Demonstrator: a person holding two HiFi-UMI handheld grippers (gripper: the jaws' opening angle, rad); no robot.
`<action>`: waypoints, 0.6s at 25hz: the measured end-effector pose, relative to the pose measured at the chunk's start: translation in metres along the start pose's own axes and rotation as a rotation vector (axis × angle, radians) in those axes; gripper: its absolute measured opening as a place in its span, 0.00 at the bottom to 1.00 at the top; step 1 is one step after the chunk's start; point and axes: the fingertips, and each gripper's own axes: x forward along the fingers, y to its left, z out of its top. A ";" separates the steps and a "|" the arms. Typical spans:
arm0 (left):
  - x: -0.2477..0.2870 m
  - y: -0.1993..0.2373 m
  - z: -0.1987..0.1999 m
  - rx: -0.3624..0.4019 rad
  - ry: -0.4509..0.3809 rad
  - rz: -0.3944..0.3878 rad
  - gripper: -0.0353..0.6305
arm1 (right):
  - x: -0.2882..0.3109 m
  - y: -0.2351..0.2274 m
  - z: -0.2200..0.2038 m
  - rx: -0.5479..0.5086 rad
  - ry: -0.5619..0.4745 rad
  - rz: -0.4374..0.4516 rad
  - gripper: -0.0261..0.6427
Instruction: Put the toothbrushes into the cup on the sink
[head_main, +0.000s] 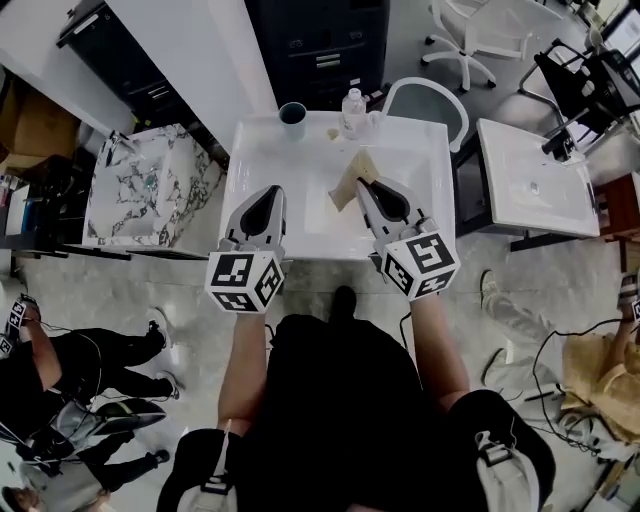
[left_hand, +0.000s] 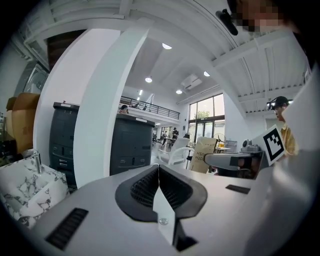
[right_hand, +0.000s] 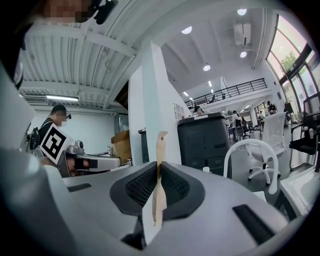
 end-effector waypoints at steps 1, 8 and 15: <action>0.003 0.000 0.000 -0.001 0.003 0.005 0.08 | 0.003 -0.005 0.001 0.002 0.001 0.004 0.11; 0.011 0.016 -0.007 -0.009 0.029 0.049 0.08 | 0.025 -0.023 -0.008 0.029 0.024 0.019 0.11; 0.035 0.037 -0.007 -0.029 0.045 0.026 0.08 | 0.056 -0.029 -0.007 0.047 0.038 0.009 0.11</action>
